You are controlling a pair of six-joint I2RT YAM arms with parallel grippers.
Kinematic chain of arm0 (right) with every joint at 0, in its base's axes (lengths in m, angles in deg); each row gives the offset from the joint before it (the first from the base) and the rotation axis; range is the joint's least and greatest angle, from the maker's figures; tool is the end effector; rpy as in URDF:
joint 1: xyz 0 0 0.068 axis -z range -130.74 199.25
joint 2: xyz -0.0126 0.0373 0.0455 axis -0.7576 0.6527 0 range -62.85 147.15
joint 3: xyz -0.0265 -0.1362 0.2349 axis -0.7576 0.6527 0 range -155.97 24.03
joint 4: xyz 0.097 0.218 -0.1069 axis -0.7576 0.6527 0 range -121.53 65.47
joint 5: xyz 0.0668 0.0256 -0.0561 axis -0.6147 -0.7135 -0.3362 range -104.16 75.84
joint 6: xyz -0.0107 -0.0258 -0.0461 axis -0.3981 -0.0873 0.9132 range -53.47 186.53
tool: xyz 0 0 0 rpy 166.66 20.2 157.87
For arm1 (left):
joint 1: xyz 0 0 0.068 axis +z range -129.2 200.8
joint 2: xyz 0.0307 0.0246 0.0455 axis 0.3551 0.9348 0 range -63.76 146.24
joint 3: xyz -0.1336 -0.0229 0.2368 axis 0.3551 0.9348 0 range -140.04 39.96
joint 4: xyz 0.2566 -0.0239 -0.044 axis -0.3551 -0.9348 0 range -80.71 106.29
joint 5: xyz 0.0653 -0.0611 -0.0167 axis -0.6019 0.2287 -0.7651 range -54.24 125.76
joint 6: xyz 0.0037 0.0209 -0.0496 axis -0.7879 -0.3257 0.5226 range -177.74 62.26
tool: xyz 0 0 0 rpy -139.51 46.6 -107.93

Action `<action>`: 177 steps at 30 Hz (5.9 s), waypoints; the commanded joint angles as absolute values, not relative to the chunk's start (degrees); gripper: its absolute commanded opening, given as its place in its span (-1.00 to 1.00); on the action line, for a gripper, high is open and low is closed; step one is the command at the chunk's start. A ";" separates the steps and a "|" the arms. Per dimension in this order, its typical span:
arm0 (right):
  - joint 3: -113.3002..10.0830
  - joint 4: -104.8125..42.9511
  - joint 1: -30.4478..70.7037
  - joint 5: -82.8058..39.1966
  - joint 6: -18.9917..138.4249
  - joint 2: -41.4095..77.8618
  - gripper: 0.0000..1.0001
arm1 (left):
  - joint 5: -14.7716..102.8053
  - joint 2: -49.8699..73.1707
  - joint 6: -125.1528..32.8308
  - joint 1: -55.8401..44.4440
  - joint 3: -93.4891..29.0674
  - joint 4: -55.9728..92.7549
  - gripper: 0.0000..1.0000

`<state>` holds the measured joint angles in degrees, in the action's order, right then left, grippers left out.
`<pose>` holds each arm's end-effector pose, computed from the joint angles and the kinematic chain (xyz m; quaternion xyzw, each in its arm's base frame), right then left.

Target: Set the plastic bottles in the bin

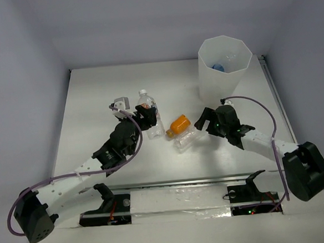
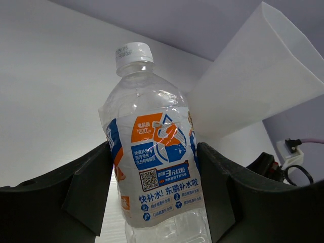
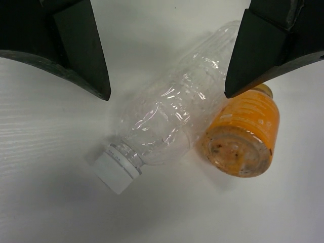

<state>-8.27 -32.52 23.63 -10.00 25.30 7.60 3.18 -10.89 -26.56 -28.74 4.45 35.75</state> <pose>0.2253 0.1051 0.1919 0.1376 0.8845 0.2178 0.3890 0.1549 -0.1522 0.3119 -0.0931 0.6898 -0.2992 0.6527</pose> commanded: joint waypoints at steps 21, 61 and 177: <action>-8.76 -41.37 23.15 -5.55 20.21 18.53 0.59 | 4.29 -4.44 -36.47 -29.03 -5.12 50.21 0.07; 0.82 -26.78 23.15 -10.56 28.56 -26.46 0.13 | 7.71 67.45 -62.92 -31.76 -95.88 66.57 0.11; -20.11 -36.89 31.06 0.16 36.56 -17.67 0.40 | 28.11 38.00 -56.42 -30.09 -21.55 33.61 0.76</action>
<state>-22.21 -35.36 31.54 5.17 38.26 -15.61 27.68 36.49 -52.48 -30.49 -16.97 35.93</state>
